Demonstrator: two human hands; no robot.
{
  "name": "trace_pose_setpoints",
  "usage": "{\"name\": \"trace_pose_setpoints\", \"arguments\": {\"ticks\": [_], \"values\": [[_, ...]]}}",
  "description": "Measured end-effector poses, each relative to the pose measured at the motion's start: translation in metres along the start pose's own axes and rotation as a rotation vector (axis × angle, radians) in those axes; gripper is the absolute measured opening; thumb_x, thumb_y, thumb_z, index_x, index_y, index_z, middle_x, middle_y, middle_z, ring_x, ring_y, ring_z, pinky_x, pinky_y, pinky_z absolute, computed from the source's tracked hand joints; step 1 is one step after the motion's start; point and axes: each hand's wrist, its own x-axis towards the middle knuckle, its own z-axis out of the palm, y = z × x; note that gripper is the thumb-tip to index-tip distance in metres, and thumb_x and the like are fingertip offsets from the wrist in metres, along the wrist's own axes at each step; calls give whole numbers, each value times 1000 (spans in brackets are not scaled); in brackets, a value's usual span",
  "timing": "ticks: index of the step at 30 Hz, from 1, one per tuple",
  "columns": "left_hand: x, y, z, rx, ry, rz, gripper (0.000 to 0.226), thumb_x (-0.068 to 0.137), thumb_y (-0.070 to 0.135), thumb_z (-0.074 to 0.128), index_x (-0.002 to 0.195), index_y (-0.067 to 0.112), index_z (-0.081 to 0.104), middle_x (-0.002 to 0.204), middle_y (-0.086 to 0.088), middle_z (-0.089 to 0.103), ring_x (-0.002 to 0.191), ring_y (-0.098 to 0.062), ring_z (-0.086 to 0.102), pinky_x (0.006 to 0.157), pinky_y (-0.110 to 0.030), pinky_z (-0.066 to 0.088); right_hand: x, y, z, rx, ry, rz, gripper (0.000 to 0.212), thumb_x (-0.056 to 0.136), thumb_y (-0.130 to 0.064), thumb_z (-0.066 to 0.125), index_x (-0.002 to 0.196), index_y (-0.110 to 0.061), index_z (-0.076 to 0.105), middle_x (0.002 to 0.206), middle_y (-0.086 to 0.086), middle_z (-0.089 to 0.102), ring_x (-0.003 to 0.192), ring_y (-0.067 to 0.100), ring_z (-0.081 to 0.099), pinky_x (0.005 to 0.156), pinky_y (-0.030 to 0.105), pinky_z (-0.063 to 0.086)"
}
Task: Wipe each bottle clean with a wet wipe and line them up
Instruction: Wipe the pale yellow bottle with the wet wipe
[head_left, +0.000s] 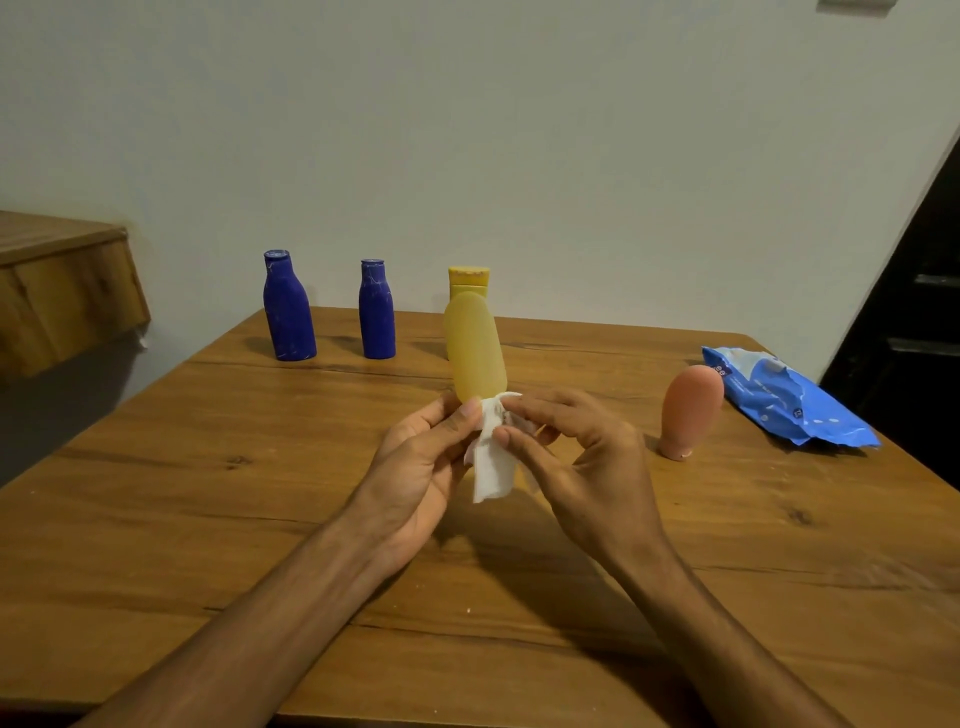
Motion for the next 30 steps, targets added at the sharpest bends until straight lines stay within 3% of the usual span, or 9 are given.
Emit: {"name": "trace_pose_setpoints", "arguments": {"ticks": [3,8,12,17,21,28,30], "values": [[0,1,1,-3,-6,23,48,81,16,61,126,1,57,108,-13,72,94,-17,70,81,-28,58,2,2,0,106,44,65,22,80,-15,76,103,-16,75,98,-7,73,88,7,66,70,25,55],[-1,0,2,51,-14,32,51,80,18,62,128,3,57,116,-13,70,104,-21,67,92,-33,53,1,-1,1,121,59,50,18,83,-15,73,101,-16,75,97,-8,72,90,7,66,72,28,57],[-2,-1,4,90,-8,43,51,78,19,63,126,6,56,112,-9,72,100,-18,70,82,-28,58,2,0,0,163,90,166,17,83,-19,73,101,-20,75,94,-11,73,87,5,67,72,29,58],[-5,0,7,180,-12,90,45,74,19,64,118,12,59,105,-5,75,98,-16,71,94,-36,51,2,-1,-3,149,35,199,15,80,-24,76,94,-19,76,89,-8,72,82,8,67,67,28,58],[-5,-1,8,136,-22,80,47,74,18,64,120,10,58,108,-6,74,100,-17,70,94,-34,52,3,0,-4,240,65,247,10,81,-23,75,91,-24,75,87,-10,73,82,5,68,68,23,57],[-4,4,6,-2,-26,-2,52,79,14,61,129,12,51,112,-11,72,97,-19,71,83,-33,58,3,0,-2,196,31,206,16,82,-21,73,98,-22,74,92,-10,71,86,8,66,73,29,58],[-4,4,7,-18,-49,-8,56,80,10,60,134,12,47,116,-14,70,101,-22,70,86,-36,57,3,1,-2,170,41,193,18,82,-21,73,100,-22,74,95,-11,71,88,7,66,74,30,58]]}}
